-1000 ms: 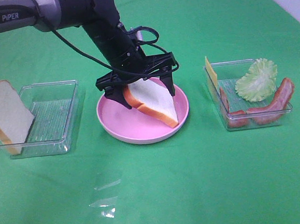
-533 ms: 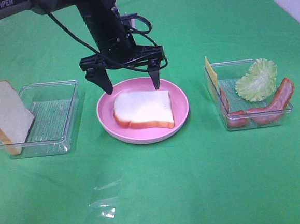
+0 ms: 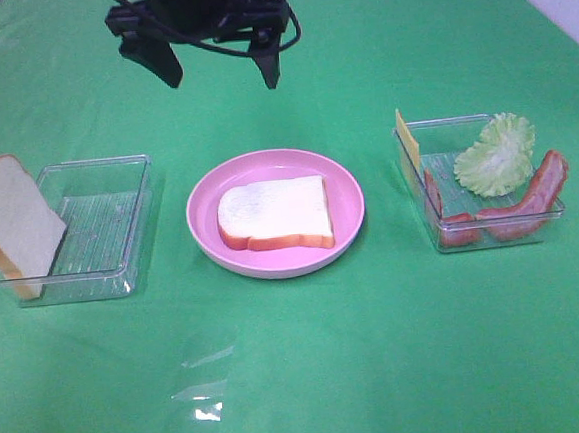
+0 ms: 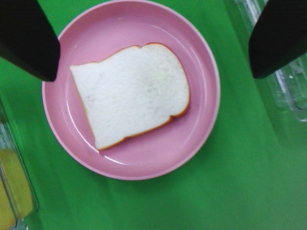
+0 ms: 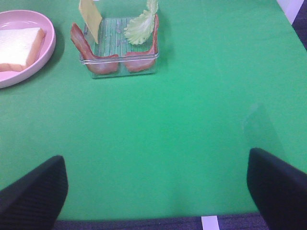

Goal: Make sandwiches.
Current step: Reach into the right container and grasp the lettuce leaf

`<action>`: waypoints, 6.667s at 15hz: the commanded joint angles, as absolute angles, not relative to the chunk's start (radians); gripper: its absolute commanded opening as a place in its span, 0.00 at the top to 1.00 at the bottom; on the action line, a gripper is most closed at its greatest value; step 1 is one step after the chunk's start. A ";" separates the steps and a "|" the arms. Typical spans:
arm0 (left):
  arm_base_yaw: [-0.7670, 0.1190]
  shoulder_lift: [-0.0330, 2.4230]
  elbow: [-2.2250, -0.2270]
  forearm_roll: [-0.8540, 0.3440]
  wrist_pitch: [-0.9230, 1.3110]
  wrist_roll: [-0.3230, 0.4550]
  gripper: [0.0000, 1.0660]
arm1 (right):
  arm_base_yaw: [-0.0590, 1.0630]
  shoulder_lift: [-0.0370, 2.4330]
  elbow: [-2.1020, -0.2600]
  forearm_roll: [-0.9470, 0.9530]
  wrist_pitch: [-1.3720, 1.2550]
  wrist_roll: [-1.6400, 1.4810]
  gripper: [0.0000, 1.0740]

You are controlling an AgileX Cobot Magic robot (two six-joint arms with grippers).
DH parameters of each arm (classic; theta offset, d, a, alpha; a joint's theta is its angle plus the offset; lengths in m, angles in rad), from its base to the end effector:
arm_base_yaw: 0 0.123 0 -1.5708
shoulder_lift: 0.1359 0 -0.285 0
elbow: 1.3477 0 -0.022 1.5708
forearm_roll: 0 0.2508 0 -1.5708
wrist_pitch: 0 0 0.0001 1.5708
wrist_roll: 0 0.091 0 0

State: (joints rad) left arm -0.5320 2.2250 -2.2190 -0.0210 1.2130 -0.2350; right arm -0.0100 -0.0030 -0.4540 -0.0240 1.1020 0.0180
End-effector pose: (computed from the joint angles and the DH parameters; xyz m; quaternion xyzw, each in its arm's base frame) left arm 0.4207 -0.2497 0.2834 0.1430 0.9654 -0.0911 0.1980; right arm -0.0022 -0.0019 0.2612 0.0127 0.8743 -0.0101 0.4851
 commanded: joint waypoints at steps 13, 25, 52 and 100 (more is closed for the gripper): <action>-0.287 1.565 -1.539 0.118 1.319 -0.182 0.04 | -0.017 -0.032 -0.452 -0.024 1.098 0.010 0.09; -0.275 0.714 -0.810 0.126 1.300 -0.199 0.04 | -0.017 -0.032 -0.452 -0.024 1.098 0.010 0.09; -0.005 0.067 -0.517 0.000 1.076 0.000 0.05 | -0.017 -0.032 -0.452 -0.024 1.098 0.010 0.09; 0.054 -0.021 -0.517 0.000 1.075 0.000 0.06 | -0.015 1.367 -0.877 0.000 0.376 0.036 0.09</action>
